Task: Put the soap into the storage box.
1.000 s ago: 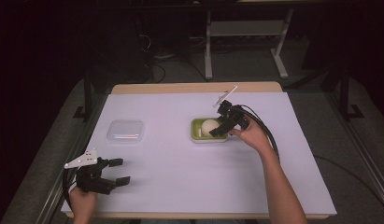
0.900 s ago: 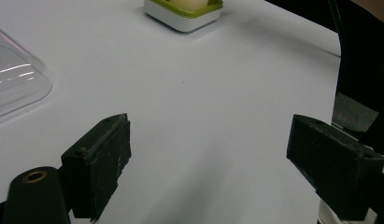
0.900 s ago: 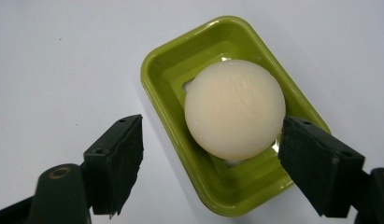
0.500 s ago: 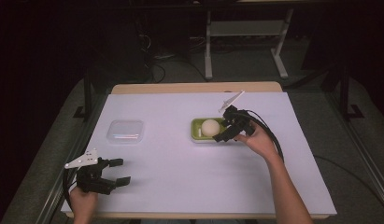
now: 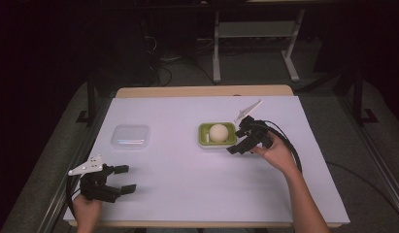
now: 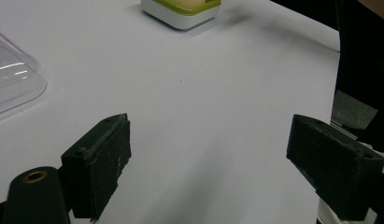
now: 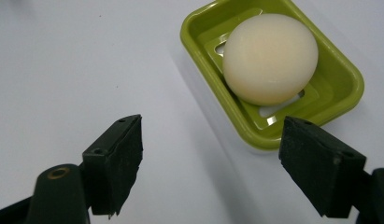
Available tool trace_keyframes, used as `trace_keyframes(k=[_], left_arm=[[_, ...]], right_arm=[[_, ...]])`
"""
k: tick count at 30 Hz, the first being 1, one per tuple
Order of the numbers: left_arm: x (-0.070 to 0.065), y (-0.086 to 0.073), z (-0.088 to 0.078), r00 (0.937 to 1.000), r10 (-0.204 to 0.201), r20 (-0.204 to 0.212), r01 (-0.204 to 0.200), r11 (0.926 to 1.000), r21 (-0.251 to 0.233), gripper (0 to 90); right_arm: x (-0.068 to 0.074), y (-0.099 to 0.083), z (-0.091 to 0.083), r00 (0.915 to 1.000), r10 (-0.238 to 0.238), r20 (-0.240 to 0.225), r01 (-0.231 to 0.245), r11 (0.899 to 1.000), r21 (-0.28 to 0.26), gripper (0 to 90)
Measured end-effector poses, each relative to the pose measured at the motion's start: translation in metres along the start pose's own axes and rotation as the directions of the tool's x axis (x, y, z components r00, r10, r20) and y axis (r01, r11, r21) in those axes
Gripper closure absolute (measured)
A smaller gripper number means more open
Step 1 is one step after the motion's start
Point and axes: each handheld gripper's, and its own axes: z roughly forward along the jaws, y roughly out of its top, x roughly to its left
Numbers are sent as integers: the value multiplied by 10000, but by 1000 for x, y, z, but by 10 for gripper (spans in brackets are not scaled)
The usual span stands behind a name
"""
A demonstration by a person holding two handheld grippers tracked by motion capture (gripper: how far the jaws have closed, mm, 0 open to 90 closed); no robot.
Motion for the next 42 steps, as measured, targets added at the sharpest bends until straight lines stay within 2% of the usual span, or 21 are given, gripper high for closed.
trace_keyframes(k=[4, 5, 6, 8, 9, 12, 16, 17, 19, 21, 23, 28, 31, 33, 34, 42], left_arm=[[0, 0, 0, 10000, -16, -19, 16, 10000, -5, 131], [0, 0, 0, 10000, -15, -20, 15, 10000, 3, 132], [0, 0, 0, 10000, -13, -24, 13, 10000, 3, 132], [0, 0, 0, 10000, 10, -31, -10, 10000, -7, 132], [0, 0, 0, 10000, 5, -33, -5, 10000, -13, 132], [-1, -1, 1, 10000, 22, -38, -22, 10000, -57, 132], [0, -1, 1, 9999, 95, -46, -95, 10000, -21, 132], [0, -1, 1, 9999, 114, -54, -114, 9999, 2, 132], [0, -1, 1, 9999, 117, -67, -117, 9999, 6, 132], [0, -1, 2, 9998, 188, -75, -188, 9998, 52, 131], [-1, -1, 2, 10000, 34, -88, -33, 10000, 26, 131], [-1, -1, 2, 10000, 55, -82, -54, 9999, 90, 132], [-1, -1, 3, 10000, 19, -82, -18, 10000, 74, 132], [-1, -1, 3, 10000, 10, -84, -9, 10000, 86, 132], [-1, -1, 3, 10000, 2, -82, -1, 10000, 94, 132], [-1, -1, 3, 10000, 77, -55, -76, 9999, 106, 132]], right_arm=[[5, -4, -5, 9999, -109, 34, 109, 9997, -204, 213], [7, -6, -5, 10000, -61, 2, 61, 9998, -180, 213], [8, -8, -5, 9998, -214, 31, 214, 9995, -217, 212], [11, -11, -6, 10000, -77, 23, 77, 9999, -123, 208], [11, -12, -6, 9997, -246, 8, 246, 9997, -84, 205], [14, -16, -9, 9996, -260, 61, 260, 9996, -94, 216], [17, -21, -12, 9998, -200, 23, 200, 9995, -229, 216], [19, -23, -12, 10000, 26, -4, -26, 9997, -235, 216], [20, -26, -12, 9999, 100, -68, -101, 9998, -145, 207], [21, -28, -12, 10000, 52, 4, -51, 9998, -215, 212], [22, -31, -13, 10000, 18, 7, -17, 9998, -218, 210], [27, -39, -14, 9999, 152, -29, -153, 9997, -205, 192], [30, -44, -16, 10000, -7, 84, 9, 9996, -287, 201], [33, -47, -17, 9999, 107, 24, -106, 9995, -284, 201], [33, -49, -17, 10000, -17, 92, 20, 9995, -302, 201], [38, -63, -19, 9996, 256, 113, -251, 9989, -403, 196]])
